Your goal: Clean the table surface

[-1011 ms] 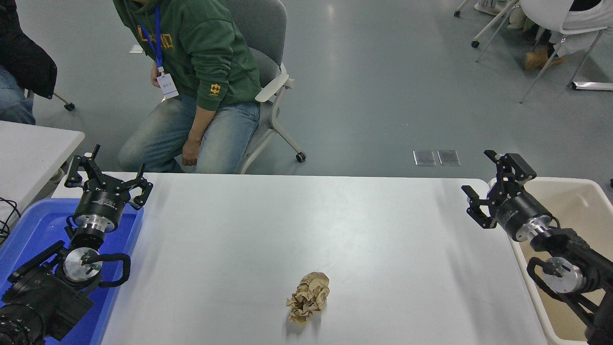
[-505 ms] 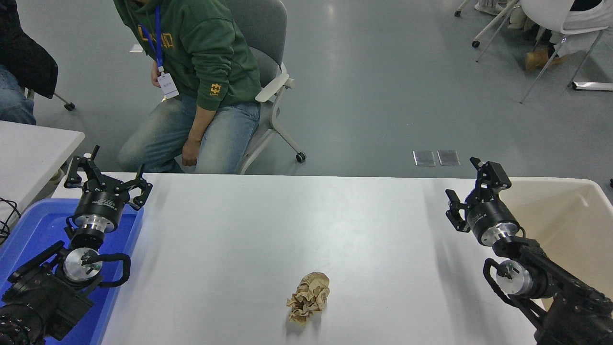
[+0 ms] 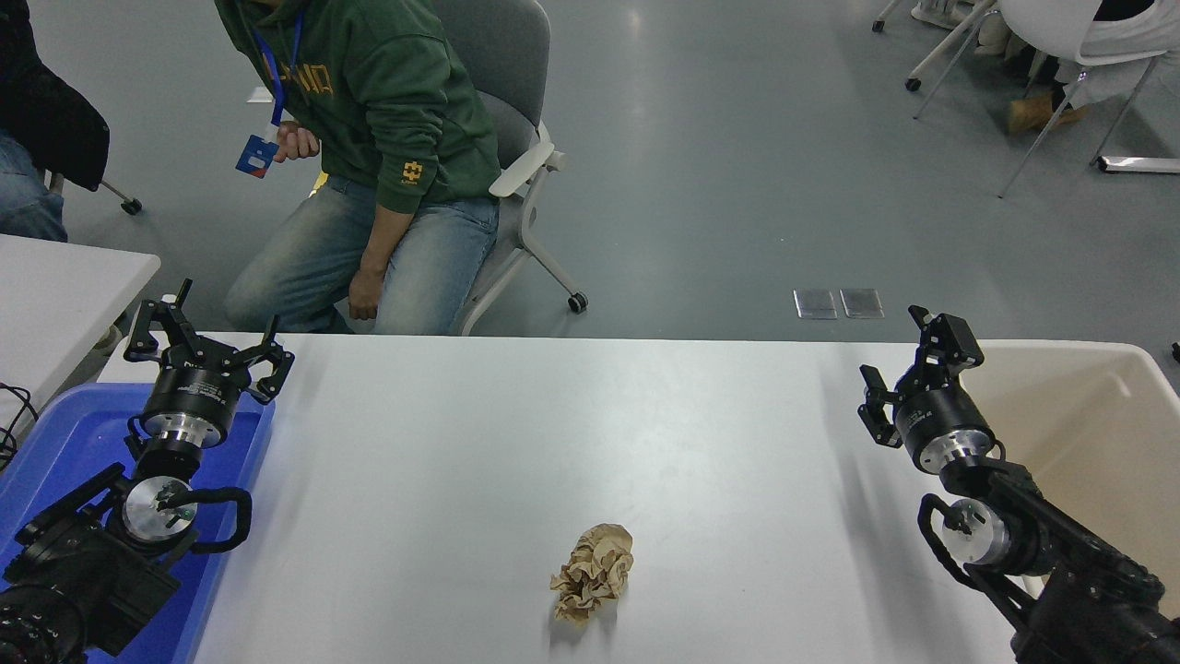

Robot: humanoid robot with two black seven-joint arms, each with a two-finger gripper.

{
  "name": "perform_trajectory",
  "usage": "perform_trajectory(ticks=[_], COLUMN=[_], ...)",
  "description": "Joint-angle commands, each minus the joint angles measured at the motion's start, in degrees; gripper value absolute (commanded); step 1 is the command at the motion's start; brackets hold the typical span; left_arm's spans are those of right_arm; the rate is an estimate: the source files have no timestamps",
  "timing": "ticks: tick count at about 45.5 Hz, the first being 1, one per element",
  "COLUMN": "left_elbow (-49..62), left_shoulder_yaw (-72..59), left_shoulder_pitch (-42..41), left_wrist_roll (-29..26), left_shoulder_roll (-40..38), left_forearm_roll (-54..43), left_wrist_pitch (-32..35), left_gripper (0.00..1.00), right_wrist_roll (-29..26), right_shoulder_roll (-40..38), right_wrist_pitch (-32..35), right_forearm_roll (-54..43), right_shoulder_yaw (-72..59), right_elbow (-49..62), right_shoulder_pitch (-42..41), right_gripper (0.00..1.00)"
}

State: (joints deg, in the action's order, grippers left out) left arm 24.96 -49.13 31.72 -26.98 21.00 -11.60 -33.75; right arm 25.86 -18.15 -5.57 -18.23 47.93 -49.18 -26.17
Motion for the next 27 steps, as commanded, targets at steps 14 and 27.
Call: perform_trajectory(ticks=[14,27], left_elbow=[0.00,0.00], left_shoulder_yaw=[0.00,0.00], left_shoulder_pitch=[0.01,-0.07], left_wrist_roll=[0.00,0.00], left_shoulder_roll=[0.00,0.00], left_forearm_roll=[0.00,0.00], left_wrist_pitch=[0.00,0.00], left_gripper=[1.00,1.00], right_wrist_roll=[-13.65,-16.80], right_shoulder_roll=[-17.44,-22.11], right_wrist_pitch=[5.65,7.33], right_forearm_roll=[2.50,2.50], right_shoulder_yaw=[-16.27,-28.68], right_elbow=[-20.51,-27.97], right_shoulder_pitch=[-6.60,-14.17], right_gripper=[1.00,1.00])
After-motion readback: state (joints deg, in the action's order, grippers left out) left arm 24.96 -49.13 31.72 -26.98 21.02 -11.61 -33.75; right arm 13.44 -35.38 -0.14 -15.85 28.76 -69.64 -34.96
